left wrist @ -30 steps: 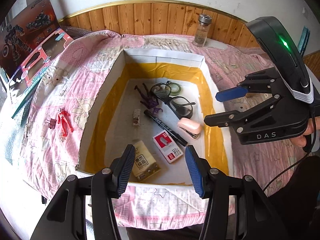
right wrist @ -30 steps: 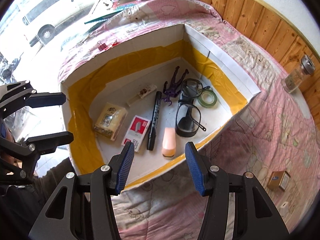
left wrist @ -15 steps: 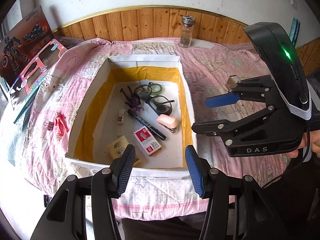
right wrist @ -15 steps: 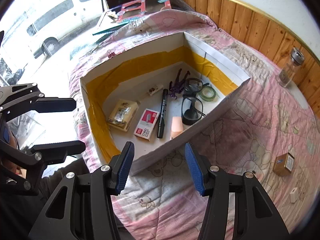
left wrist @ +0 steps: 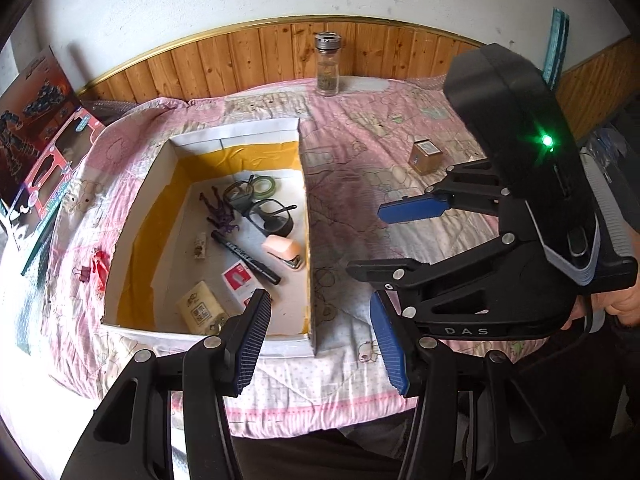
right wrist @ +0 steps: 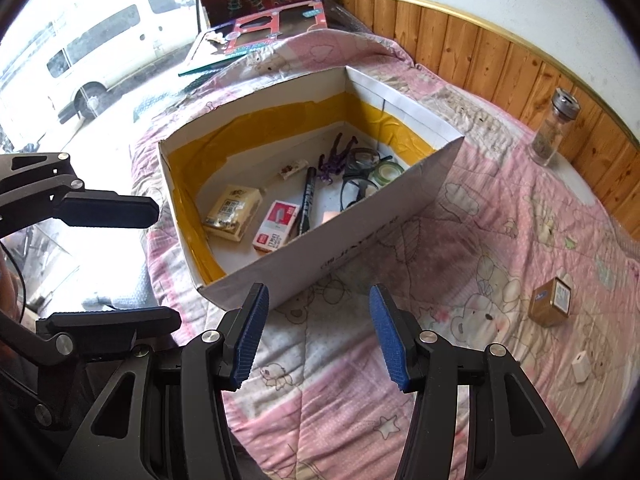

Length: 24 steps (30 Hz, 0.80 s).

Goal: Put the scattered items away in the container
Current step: 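Withdraw both grippers from the box toward the gold tin and charger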

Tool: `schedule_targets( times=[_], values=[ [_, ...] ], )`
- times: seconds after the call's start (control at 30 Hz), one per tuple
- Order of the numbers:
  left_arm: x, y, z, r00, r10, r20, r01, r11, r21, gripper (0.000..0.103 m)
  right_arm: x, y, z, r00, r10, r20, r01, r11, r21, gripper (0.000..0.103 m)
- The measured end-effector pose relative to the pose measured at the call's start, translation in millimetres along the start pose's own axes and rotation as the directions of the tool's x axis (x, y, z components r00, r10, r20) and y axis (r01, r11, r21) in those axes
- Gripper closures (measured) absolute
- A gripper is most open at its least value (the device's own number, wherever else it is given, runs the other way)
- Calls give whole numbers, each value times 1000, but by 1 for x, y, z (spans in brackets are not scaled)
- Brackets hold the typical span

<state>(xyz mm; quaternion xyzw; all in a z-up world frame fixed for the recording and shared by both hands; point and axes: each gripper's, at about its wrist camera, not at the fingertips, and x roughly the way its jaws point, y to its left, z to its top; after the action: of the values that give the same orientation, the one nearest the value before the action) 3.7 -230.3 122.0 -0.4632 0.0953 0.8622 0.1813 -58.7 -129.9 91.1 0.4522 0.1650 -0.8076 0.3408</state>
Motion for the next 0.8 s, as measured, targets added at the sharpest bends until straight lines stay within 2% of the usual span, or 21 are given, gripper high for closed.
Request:
schedule_targets(
  times=[0.47, 0.63, 0.8],
  values=[
    [19, -37, 11, 999, -30, -24, 32, 997, 65, 50, -6, -46, -33, 1000, -24, 9, 23, 993, 112, 47],
    [29, -55, 22, 998, -65, -22, 66, 994, 91, 50, -8, -75, -47, 999, -43, 15, 40, 982, 184, 47],
    [41, -69, 35, 995, -100, -22, 102, 989, 106, 50, -12, -116, -66, 997, -73, 25, 62, 954, 293, 47]
  ],
)
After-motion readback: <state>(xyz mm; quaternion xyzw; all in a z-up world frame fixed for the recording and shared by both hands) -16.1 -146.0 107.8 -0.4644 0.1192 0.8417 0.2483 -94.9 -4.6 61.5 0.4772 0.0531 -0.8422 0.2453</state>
